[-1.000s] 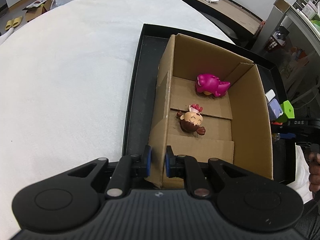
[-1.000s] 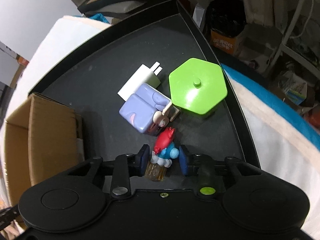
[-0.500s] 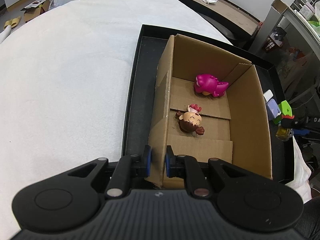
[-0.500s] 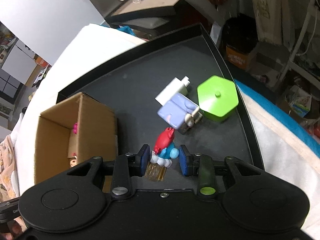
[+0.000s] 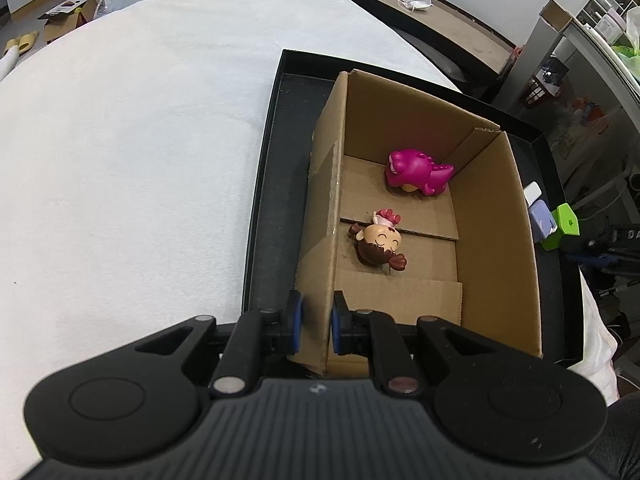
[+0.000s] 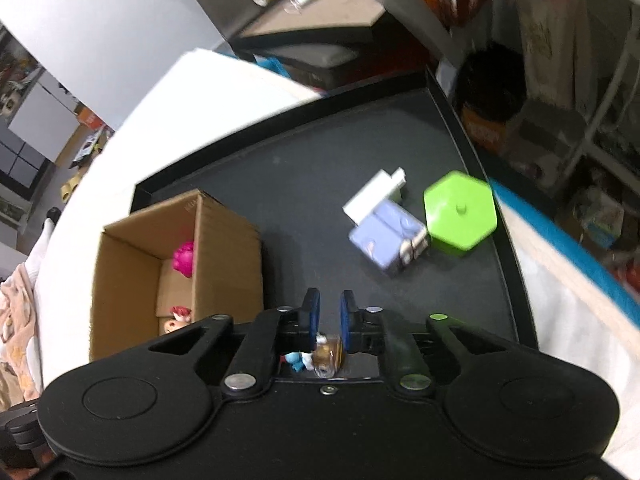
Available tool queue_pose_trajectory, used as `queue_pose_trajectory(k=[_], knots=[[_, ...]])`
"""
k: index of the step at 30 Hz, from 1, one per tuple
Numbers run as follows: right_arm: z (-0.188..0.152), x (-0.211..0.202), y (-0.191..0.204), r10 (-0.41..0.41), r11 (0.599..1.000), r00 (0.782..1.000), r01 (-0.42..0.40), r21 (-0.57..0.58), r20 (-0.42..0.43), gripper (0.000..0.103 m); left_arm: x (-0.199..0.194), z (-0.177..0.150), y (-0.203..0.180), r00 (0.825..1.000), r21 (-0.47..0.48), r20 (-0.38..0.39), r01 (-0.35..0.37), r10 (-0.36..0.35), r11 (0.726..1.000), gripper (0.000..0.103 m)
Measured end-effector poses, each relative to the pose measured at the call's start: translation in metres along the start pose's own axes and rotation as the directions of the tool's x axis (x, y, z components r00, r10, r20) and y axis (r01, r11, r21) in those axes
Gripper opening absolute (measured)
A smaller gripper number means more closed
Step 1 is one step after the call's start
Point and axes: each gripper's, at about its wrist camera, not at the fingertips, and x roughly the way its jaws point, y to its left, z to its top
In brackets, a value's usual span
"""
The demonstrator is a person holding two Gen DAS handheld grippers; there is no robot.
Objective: Organize rigid objects
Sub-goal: 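Lift the red-and-blue figure with the right gripper and carry it over the box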
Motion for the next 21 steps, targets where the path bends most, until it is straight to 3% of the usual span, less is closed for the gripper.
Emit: queue_pose_trajectory(k=[3,21], knots=[[-0.006,0.006,0.0,0.006,1.0,1.0,-0.006,0.01,-0.026,0.04,0.0,0.001,0.0,1.0,0.0,-0.002,0.003,-0.003,1.0,0.013],[-0.024,0.056,0.021,-0.001,1.0,0.989,0.002,0.008,-0.149,0.048,0.001,0.002,-0.002,1.0,-0.009,-0.004,-0.013,0.013,1.0,0.013]])
